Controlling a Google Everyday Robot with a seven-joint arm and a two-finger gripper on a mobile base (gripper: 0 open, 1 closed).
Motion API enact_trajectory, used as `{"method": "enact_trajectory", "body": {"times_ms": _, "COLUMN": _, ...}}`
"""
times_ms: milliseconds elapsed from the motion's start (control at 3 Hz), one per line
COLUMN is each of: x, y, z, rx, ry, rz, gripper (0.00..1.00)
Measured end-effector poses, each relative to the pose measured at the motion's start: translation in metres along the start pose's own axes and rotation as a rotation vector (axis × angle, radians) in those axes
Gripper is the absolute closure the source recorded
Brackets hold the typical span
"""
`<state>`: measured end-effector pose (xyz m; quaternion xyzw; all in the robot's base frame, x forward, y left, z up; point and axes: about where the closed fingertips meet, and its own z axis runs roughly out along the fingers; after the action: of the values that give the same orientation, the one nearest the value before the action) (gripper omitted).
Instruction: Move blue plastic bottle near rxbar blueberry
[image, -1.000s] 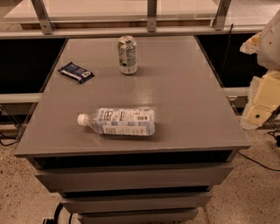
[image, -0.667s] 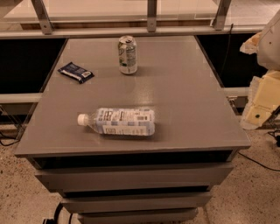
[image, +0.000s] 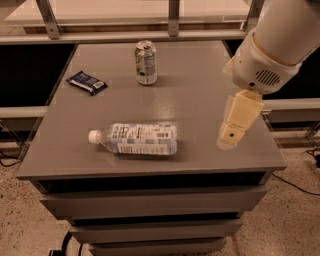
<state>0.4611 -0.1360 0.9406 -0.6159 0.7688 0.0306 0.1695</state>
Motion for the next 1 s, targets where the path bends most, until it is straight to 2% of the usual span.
{"method": "enact_trajectory", "body": {"times_ms": 667, "x": -0.071, "y": 0.026, "z": 0.076, "rx": -0.128, "ry": -0.074, "rz": -0.093, "gripper": 0.0}}
{"method": "enact_trajectory", "body": {"times_ms": 1000, "x": -0.095, "y": 0.041, "z": 0.107, "rx": -0.18, "ry": -0.09, "rz": -0.139, "gripper": 0.0}}
